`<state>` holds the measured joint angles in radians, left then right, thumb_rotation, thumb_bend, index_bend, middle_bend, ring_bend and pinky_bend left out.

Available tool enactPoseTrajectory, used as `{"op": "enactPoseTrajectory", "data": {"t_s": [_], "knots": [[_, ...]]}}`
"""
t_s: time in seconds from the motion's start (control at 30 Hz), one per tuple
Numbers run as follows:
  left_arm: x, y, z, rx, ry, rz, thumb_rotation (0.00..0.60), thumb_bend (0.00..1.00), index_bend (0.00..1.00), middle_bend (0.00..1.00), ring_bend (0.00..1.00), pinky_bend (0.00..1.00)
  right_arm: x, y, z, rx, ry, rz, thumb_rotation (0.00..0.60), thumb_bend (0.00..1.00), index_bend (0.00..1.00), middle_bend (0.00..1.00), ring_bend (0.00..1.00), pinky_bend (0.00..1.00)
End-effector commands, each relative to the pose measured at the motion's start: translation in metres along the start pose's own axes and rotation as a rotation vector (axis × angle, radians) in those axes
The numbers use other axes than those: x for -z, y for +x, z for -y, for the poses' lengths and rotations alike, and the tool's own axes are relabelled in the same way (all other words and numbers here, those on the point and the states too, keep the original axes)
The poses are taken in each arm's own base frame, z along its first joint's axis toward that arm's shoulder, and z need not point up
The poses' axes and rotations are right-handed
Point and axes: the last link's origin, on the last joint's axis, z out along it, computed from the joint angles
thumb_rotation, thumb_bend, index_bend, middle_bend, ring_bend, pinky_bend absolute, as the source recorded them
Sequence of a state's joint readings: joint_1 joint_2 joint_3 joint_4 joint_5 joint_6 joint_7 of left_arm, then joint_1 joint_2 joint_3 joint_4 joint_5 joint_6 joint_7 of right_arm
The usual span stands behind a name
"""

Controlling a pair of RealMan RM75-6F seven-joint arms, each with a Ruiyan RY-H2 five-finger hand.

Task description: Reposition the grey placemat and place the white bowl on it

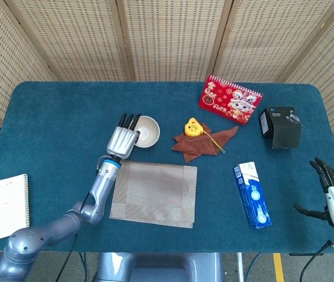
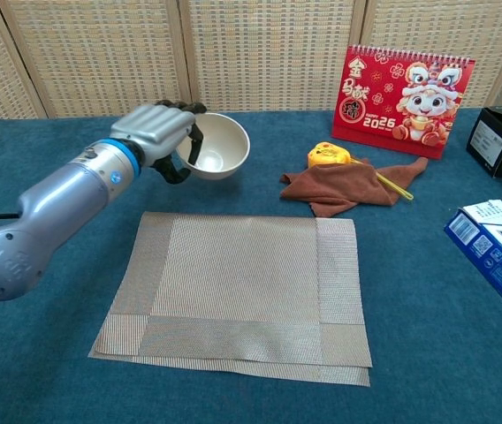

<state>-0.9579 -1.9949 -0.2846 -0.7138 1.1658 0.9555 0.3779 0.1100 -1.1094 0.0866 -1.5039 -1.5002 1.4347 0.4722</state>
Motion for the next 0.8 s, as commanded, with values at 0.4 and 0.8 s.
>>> {"op": "enactPoseTrajectory", "data": {"t_s": [0.4,0.8], "knots": [[0.069,-0.003,0.11,0.027,0.133,0.006,0.6,0.52,0.67,0.0,0.0,0.0,0.005,-0.003,0.01,0.016,0.028,0.003,0.6,0.08,0.02,0.0,0.0,0.0],[0.134,-0.034,0.167,0.058,0.235,0.109,0.6,0.5,0.63,0.0,0.0,0.0,0.009,-0.016,0.016,0.043,0.046,0.037,0.6,0.08,0.02,0.0,0.0,0.0]]}}
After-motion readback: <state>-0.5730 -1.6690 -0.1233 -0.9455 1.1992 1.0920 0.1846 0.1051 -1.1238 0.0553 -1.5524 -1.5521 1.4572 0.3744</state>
